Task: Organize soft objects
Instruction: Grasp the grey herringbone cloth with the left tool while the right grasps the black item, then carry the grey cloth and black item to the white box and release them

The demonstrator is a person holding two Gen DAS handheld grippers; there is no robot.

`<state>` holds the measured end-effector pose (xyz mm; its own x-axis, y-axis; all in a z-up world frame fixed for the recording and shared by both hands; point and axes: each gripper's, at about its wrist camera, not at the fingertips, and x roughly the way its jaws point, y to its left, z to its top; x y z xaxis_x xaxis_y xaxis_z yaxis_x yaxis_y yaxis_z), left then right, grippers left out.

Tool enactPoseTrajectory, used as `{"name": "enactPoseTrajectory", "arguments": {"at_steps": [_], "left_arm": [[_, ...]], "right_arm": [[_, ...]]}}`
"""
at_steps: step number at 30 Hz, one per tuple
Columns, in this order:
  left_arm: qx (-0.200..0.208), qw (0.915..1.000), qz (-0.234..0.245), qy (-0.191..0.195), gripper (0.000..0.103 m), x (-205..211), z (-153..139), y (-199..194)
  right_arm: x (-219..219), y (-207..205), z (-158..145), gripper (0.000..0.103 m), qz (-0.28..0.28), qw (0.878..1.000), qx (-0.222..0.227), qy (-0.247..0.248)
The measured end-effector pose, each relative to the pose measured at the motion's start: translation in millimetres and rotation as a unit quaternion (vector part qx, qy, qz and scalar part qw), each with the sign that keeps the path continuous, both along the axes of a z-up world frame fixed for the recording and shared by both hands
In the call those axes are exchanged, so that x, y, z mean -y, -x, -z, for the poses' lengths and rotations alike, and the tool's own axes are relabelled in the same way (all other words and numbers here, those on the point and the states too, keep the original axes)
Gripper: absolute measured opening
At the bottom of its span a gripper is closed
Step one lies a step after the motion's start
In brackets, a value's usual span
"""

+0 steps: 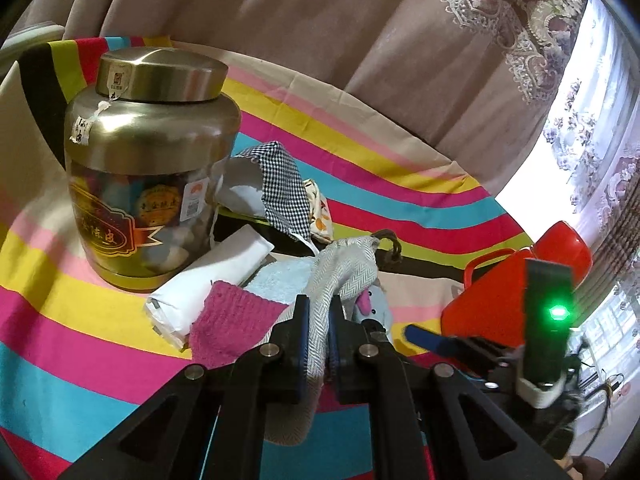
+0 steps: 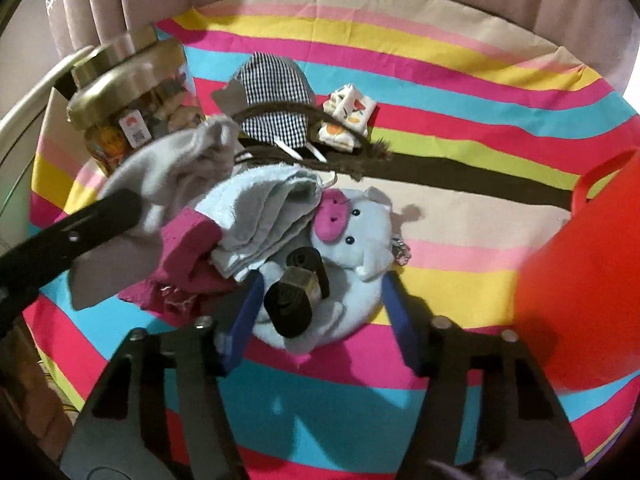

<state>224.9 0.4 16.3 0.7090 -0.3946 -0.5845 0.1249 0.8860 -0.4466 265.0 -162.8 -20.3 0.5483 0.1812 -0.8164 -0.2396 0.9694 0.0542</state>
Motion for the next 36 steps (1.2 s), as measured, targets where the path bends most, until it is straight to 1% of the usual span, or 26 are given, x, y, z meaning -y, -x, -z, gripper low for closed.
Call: {"name": "enactPoseTrajectory", "arguments": {"at_steps": [2, 4, 5, 12, 18, 23, 30, 36], "left_arm": [[0.002, 1.0000, 0.001, 0.002, 0.009, 1, 0, 1], [0.004, 1.0000, 0.004, 0.004, 0.009, 3, 0, 2], [0.005, 1.0000, 0.006, 0.004, 0.009, 4, 0, 2], [0.028, 0.9993, 0.019, 0.015, 0.009, 15, -10, 10], [0.026, 0.9987, 0.036, 0.027, 0.009, 25, -14, 17], [0.039, 0.9975, 0.052, 0.028, 0.009, 40, -27, 31], [0.078, 0.9918, 0.098, 0.028, 0.009, 70, -52, 61], [0.085, 0.9866, 0.137, 0.025, 0.009, 102, -64, 81]], "right_arm": [[2, -1, 7, 0.034, -0.002, 1.000, -0.010, -0.009], [7, 1, 8, 0.025, 0.004, 1.000, -0.009, -0.022], [9, 2, 8, 0.023, 0.007, 1.000, -0.007, -0.024], [33, 23, -10, 0.022, 0.033, 0.998, 0.020, -0.043], [48, 49, -24, 0.022, 0.040, 0.998, 0.035, -0.041], [60, 67, -39, 0.022, 0.048, 0.997, 0.051, -0.040], [90, 105, -60, 0.022, 0.075, 0.993, 0.072, -0.050], [132, 140, -69, 0.022, 0.114, 0.989, 0.074, -0.059]]}}
